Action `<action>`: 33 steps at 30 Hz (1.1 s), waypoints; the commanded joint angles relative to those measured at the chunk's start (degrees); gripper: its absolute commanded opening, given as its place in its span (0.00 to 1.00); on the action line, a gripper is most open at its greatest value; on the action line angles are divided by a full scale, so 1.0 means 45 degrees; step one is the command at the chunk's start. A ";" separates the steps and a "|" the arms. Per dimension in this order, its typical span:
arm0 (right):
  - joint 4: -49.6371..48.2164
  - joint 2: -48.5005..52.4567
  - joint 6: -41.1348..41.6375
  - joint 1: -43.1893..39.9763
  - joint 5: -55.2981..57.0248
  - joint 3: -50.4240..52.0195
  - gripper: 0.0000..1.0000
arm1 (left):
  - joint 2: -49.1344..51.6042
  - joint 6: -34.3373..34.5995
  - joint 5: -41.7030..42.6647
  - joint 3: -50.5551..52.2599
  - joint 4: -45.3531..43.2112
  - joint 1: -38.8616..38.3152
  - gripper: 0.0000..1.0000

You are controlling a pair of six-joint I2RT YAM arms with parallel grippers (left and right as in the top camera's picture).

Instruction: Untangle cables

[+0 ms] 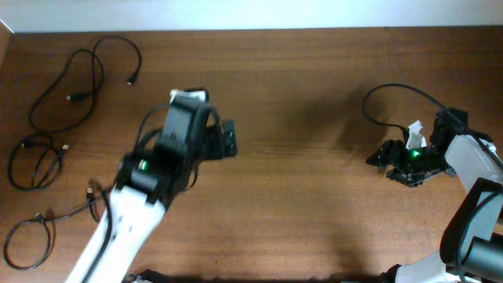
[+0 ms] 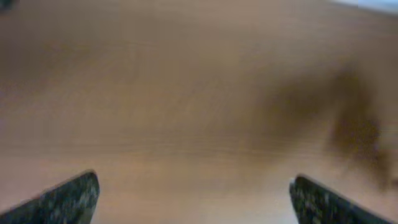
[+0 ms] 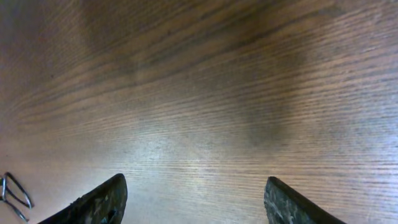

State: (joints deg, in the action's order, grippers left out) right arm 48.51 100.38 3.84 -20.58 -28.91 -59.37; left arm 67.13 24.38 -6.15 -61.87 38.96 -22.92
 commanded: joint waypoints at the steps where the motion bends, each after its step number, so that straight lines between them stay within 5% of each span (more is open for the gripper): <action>1: 0.0010 0.0019 -0.0136 -0.0019 0.0063 0.0019 0.70 | -0.3118 -0.0355 0.0233 0.3429 -0.3094 0.0010 0.99; 6: 0.0010 0.0019 -0.0136 -0.0019 0.0063 0.0019 0.70 | -0.7844 -0.0340 0.0180 0.8529 -0.8879 0.0466 0.99; 15: 0.0010 0.0019 -0.0136 -0.0019 0.0063 0.0019 0.70 | -1.1647 0.0092 0.0175 1.3459 -1.4464 0.0466 0.99; 20: 0.0015 0.0019 -0.0136 -0.0019 0.0063 0.0019 0.70 | -1.3843 0.0083 0.0078 1.3639 -1.4309 0.0466 0.99; 27: 0.0010 0.0019 -0.0136 -0.0019 0.0063 0.0019 0.70 | -1.4858 0.0083 -0.1069 1.3639 -0.9044 0.2351 0.99; 30: 0.0010 0.0019 -0.0136 -0.0019 0.0063 0.0019 0.70 | -1.4858 -0.2123 -0.1506 1.3634 -0.7830 0.2798 0.99; 33: 0.0010 0.0019 -0.0136 -0.0019 0.0063 0.0019 0.70 | -1.4858 -0.2545 -0.1676 1.3634 -0.7878 0.3672 0.99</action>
State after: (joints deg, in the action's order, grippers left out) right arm 48.60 100.38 3.84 -20.60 -28.73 -59.33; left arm 0.73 16.53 -11.42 -0.58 3.44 -9.39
